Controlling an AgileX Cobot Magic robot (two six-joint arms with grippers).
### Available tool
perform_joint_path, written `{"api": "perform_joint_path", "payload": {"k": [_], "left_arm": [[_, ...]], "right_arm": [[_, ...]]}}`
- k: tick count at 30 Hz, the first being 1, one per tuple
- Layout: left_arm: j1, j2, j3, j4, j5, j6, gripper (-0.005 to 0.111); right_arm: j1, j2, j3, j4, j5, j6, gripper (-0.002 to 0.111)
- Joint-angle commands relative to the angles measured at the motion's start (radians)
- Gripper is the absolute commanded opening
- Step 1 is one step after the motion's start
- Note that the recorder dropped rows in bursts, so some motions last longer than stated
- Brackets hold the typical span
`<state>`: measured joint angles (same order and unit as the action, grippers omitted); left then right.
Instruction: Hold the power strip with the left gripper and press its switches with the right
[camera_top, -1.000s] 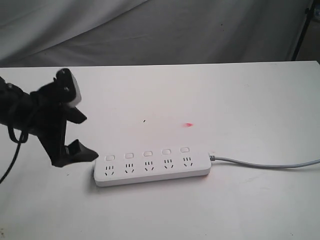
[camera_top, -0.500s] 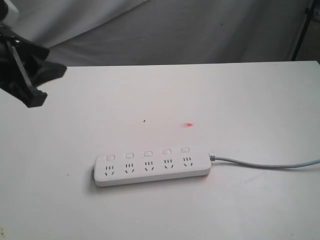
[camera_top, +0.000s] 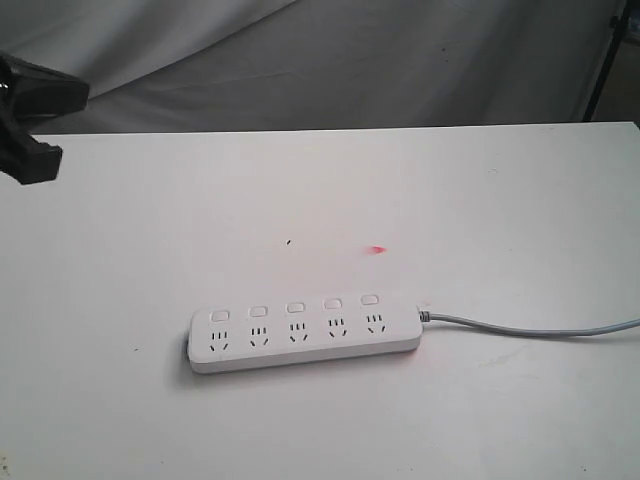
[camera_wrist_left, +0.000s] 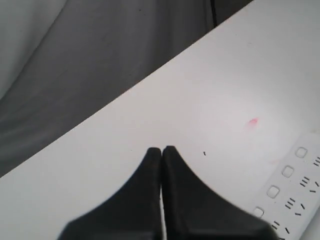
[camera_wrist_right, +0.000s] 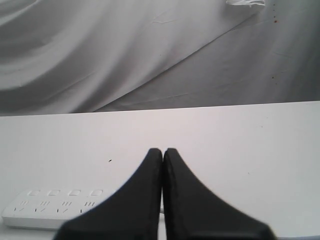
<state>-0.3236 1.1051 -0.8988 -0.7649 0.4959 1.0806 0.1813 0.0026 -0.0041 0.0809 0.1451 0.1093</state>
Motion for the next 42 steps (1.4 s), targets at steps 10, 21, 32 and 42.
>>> {"api": "perform_joint_path", "payload": {"k": [10, 21, 32, 42], "left_arm": [[-0.002, -0.319, 0.001, 0.841, 0.3, -1.001, 0.0], [0.012, -0.656, 0.323, 1.096, 0.07, -1.314, 0.0], [0.181, -0.829, 0.725, 1.111, -0.353, -1.442, 0.0], [0.283, -0.961, 0.859, 1.111, -0.372, -1.476, 0.0]], "right_arm": [[-0.006, -0.003, 0.004, -0.004, 0.001, -0.004, 0.0], [-0.006, -0.003, 0.004, -0.001, 0.001, -0.004, 0.0], [-0.006, -0.003, 0.004, -0.003, 0.001, -0.004, 0.0], [-0.006, -0.003, 0.004, -0.003, 0.001, -0.004, 0.0]]}}
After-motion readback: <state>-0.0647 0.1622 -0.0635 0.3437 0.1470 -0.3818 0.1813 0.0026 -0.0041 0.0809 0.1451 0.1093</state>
